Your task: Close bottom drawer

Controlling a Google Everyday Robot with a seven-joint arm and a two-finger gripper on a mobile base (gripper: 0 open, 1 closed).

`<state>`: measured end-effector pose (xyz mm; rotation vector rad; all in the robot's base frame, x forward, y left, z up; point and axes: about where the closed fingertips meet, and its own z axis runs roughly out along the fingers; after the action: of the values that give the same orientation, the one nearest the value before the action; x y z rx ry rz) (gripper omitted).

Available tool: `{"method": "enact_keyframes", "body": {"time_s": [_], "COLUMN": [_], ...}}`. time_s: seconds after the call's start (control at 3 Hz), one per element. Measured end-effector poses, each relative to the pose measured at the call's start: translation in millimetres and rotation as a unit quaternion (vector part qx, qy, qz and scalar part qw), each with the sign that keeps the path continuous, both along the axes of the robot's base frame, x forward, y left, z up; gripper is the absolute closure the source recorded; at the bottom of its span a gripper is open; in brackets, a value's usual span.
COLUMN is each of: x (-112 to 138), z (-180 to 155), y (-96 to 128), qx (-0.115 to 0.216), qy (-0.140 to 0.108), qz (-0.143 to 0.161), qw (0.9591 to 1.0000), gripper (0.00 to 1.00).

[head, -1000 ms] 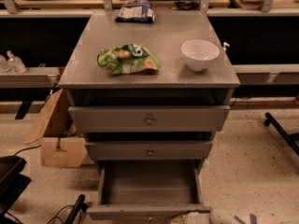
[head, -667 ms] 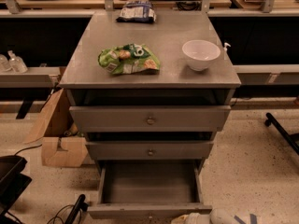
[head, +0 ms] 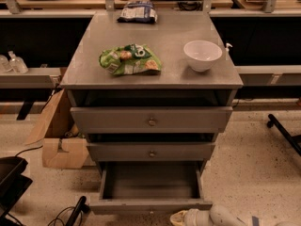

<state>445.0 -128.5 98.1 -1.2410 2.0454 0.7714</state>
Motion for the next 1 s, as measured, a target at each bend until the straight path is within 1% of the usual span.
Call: {"method": "enact_keyframes", "body": {"time_s": [0.33, 0.67, 1.0], "x": [37.4, 39.5, 65.6], "z": [8.5, 9.9, 16.9], "y": [12.8, 14.3, 23.4], "qx": [0.012, 0.013, 0.021], "qy": [-0.018, -0.020, -0.033], "qz": [0.002, 0.002, 0.003], "qw": [0.9998, 0.9997, 0.9992], "gripper": [1.00, 1.00, 1.00]}}
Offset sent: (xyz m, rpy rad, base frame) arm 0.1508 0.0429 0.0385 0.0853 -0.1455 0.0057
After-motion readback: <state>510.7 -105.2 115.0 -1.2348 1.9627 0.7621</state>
